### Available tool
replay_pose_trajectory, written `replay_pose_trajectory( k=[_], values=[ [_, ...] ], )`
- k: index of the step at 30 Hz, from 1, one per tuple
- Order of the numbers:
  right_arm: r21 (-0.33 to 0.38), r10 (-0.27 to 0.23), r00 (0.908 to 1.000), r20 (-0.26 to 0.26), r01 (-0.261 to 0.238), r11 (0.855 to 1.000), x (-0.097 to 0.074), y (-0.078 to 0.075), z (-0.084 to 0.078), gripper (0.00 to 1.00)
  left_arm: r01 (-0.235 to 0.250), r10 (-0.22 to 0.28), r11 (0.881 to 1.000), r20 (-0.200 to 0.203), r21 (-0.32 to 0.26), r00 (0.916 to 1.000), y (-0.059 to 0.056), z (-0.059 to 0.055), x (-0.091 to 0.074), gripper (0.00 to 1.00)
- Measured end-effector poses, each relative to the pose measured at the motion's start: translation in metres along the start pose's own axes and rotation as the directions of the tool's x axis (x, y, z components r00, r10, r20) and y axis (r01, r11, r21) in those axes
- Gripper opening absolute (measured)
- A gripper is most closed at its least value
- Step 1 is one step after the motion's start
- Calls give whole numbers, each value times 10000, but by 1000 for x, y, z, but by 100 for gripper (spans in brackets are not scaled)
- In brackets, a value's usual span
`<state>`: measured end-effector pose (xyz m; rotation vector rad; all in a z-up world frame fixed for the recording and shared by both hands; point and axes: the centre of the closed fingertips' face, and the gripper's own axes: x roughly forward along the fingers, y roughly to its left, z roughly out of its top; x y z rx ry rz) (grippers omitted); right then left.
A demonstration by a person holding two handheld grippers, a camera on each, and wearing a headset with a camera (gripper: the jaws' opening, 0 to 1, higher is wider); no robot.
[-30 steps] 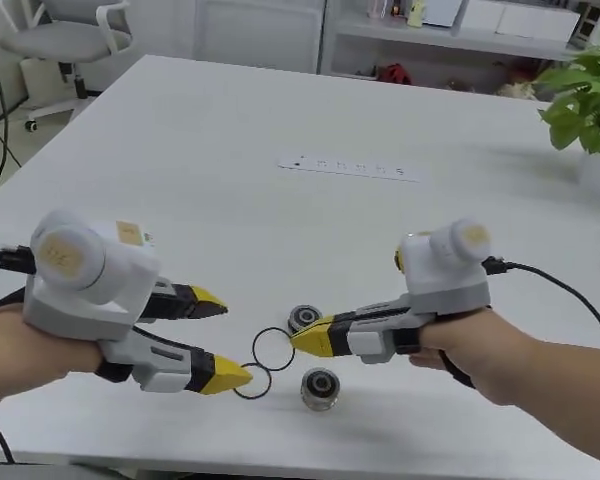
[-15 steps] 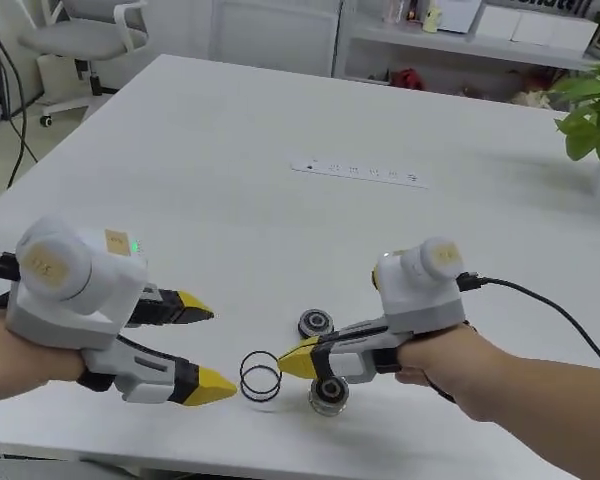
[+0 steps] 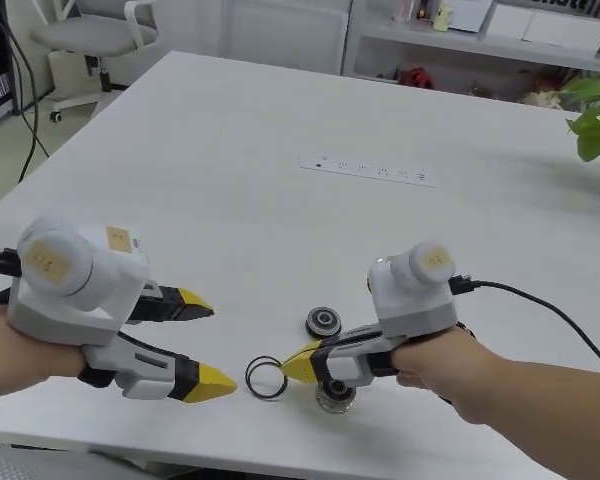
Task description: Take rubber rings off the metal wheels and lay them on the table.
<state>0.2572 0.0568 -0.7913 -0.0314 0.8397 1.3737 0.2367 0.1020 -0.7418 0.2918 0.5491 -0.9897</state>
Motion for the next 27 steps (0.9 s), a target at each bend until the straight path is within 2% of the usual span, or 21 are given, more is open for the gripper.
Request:
replay_pose_trajectory(
  k=[19, 27],
  values=[
    [136, -538, 9985, -136, 539, 9985, 2, -8, -7, 0, 69, -70, 9999, -120, -124, 9999, -5, -5, 1, 56],
    [140, -831, 9965, 35, 830, 9964, 2, -14, -3, 2, 49, -52, 9998, -141, -201, 9999, -5, -6, 2, 55]
  ],
)
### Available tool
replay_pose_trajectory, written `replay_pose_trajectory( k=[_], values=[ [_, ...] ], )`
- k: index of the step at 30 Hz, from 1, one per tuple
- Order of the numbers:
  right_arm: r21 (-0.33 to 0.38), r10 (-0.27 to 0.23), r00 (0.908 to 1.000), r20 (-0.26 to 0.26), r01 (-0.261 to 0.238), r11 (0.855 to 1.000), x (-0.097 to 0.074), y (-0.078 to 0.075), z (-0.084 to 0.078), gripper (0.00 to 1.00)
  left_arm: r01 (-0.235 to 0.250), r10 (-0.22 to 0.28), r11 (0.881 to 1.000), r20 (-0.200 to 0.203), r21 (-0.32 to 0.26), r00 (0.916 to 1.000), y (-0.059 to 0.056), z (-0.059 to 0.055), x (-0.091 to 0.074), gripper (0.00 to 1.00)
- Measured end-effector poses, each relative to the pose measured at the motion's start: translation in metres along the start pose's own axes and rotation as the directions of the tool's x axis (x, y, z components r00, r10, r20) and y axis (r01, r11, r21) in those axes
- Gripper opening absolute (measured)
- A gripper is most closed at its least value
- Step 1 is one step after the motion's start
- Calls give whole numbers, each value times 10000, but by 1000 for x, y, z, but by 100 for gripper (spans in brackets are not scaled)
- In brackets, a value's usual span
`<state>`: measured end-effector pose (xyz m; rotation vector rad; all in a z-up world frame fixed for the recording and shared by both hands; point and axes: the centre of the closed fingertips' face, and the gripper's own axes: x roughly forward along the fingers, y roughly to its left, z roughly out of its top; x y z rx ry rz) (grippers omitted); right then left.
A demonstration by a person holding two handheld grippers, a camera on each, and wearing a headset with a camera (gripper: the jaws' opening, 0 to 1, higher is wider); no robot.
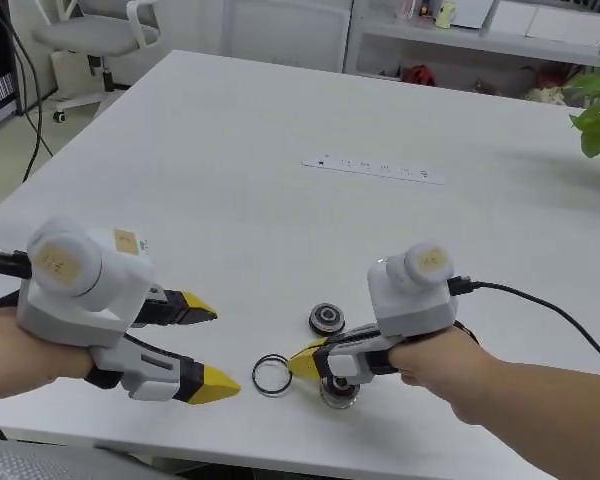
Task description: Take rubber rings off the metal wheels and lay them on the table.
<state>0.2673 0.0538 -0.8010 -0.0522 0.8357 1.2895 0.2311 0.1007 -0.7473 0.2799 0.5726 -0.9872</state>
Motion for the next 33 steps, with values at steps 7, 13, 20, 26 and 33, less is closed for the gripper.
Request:
replay_pose_trajectory(
  k=[7, 13, 20, 26, 33],
  values=[
    [-1, -68, 9998, 196, 68, 10000, -4, -3, 3, 5, -9, 9, 10000, -6, -83, 10000, 0, -1, 0, 55],
    [-6, -162, 9986, 499, 162, 9999, -13, -6, 11, 6, -13, 13, 10000, 4, -43, 10000, 2, 3, 0, 55],
    [-56, -283, 9954, 920, 289, 9996, -29, -9, 23, 6, 0, 0, 9999, 68, 105, 10000, 5, 14, 2, 55],
    [-267, -538, 9925, 1094, 570, 9980, -48, -17, 27, 6, 41, -44, 9998, 142, 213, 9999, 8, 24, 9, 55],
    [-201, -1010, 9844, 1440, 1049, 9943, -72, -32, 30, 7, 109, -122, 9991, 295, 420, 9995, 12, 41, 16, 54]
  ],
)
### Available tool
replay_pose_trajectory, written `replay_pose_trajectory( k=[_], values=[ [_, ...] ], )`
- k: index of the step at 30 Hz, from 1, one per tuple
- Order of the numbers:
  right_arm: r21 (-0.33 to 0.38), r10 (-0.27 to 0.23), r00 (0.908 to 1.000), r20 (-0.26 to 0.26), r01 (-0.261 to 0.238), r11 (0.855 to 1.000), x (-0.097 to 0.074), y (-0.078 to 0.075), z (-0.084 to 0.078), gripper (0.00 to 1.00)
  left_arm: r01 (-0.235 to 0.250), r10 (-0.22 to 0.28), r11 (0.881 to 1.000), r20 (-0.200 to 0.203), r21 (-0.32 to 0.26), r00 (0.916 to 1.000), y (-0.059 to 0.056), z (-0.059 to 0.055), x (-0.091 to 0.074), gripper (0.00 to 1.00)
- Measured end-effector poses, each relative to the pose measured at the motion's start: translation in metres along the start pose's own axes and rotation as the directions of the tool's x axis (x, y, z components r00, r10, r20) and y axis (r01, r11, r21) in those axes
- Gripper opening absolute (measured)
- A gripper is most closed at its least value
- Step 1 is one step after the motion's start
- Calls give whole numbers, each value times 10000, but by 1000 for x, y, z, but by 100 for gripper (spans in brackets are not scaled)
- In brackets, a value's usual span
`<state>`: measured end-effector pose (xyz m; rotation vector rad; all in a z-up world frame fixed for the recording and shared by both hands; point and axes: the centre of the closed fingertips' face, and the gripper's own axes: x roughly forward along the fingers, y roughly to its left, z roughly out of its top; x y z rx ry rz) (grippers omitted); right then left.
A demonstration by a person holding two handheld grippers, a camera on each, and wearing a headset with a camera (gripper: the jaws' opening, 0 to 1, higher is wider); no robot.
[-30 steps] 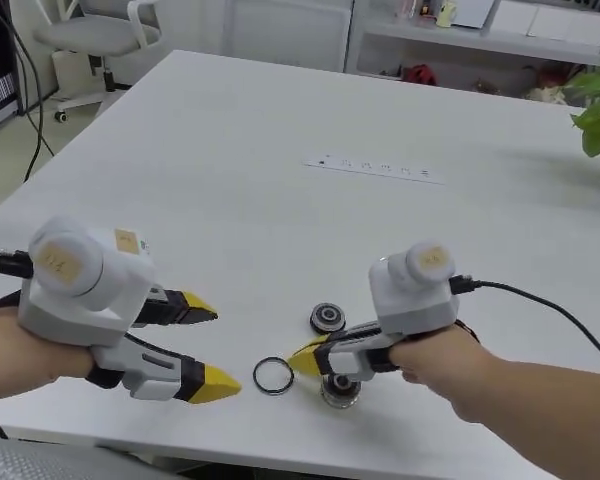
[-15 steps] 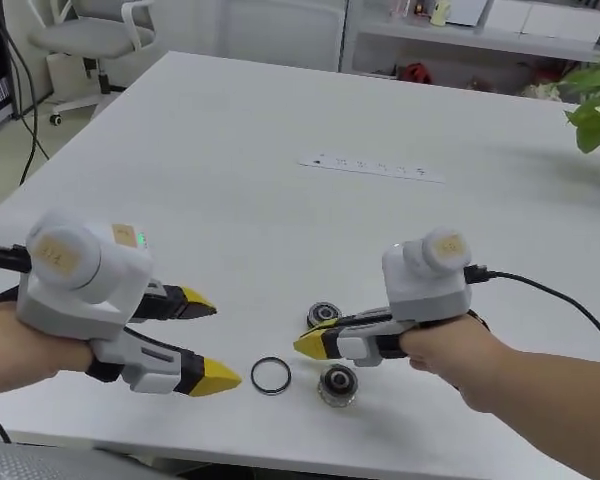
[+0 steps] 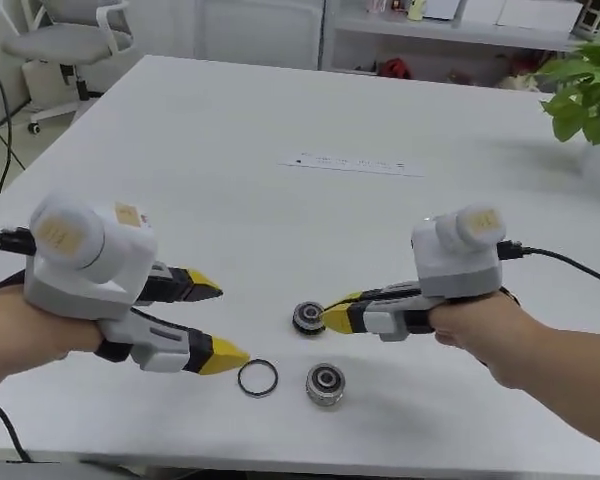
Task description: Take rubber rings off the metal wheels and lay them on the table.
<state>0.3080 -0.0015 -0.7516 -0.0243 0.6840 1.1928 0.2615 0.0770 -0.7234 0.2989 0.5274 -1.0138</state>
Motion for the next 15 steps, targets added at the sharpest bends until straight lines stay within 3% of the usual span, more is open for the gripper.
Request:
replay_pose_trajectory(
  k=[8, 15],
  values=[
    [-57, -442, 9990, 111, 443, 9990, -14, -17, 0, 8, -51, 50, 9998, 75, 186, 10000, 10, 11, 8, 53],
    [-140, -595, 9981, 168, 598, 9981, -11, -24, 0, 10, -140, 139, 9999, 166, 24, 9998, 20, 15, 18, 52]
  ],
)
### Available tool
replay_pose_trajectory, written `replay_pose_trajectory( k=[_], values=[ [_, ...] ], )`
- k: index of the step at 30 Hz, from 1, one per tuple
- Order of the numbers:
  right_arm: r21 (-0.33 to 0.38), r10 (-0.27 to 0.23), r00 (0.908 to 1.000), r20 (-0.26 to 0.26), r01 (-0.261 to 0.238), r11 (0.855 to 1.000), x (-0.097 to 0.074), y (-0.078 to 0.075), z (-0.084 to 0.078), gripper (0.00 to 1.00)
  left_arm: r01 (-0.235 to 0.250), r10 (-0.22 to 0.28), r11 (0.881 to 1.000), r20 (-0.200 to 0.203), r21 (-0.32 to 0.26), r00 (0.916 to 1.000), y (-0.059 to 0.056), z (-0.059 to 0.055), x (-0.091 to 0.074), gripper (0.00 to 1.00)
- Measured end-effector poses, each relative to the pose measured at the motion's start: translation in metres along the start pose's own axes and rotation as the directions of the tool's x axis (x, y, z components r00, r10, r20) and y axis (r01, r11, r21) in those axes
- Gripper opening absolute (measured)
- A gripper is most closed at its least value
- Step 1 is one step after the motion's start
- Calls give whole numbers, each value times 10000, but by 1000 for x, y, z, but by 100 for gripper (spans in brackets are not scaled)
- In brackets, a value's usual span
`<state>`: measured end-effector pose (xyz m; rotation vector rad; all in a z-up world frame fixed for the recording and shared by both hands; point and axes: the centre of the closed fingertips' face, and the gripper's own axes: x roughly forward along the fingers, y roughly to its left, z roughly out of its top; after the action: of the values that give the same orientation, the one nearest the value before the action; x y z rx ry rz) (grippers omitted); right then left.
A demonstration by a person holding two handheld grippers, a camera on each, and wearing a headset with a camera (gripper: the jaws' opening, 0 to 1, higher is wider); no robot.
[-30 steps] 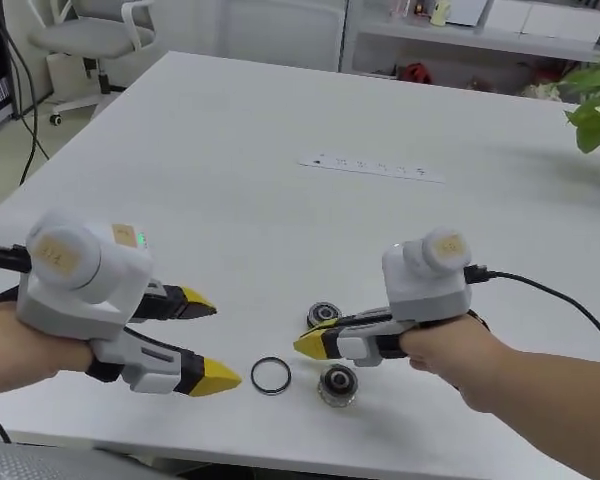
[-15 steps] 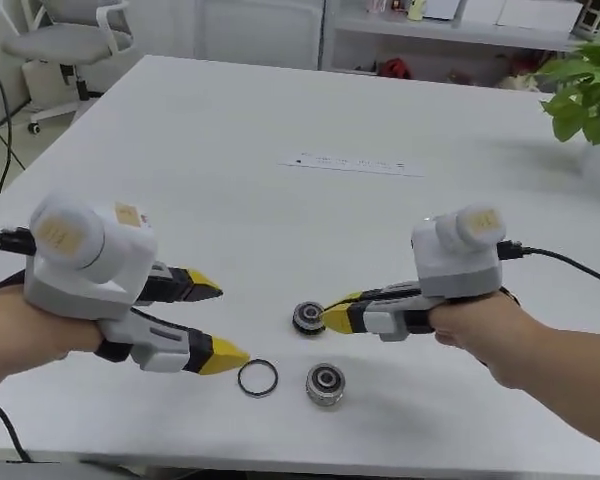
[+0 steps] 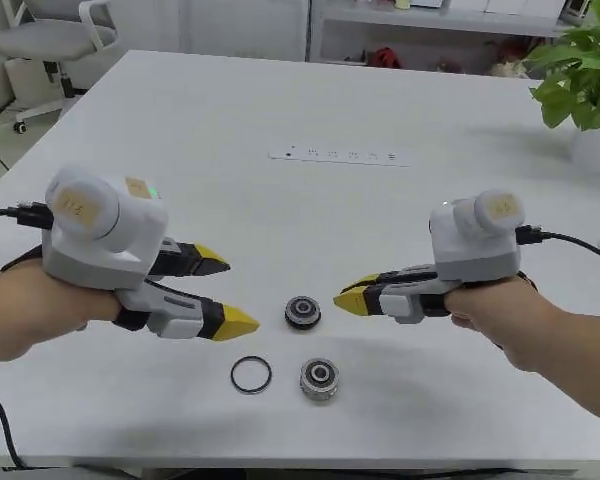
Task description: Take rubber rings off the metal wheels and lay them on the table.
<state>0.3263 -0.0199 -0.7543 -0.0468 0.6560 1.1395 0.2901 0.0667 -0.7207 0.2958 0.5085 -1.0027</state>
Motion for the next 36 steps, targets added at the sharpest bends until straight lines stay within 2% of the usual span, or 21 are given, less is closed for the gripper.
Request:
replay_pose_trajectory(
  k=[10, 21, 29, 36],
  values=[
    [-353, 33, 9996, -283, -43, 9994, 13, -1, -10, 13, -1, 1, 10000, -177, 7, 9998, 8, -5, 15, 52],
    [-466, -3, 9990, -456, -18, 9989, 23, -10, -18, 16, 231, -230, 9997, -313, 3, 9992, 6, -8, 34, 51],
    [-719, 32, 9979, -640, -78, 9974, 29, -11, -24, 18, 340, -333, 9993, -490, 145, 9982, 7, -11, 47, 49],
    [-869, 100, 9974, -719, -162, 9961, 35, -13, -28, 19, 416, -413, 9991, -481, 46, 9980, 9, -11, 58, 45]
  ],
)
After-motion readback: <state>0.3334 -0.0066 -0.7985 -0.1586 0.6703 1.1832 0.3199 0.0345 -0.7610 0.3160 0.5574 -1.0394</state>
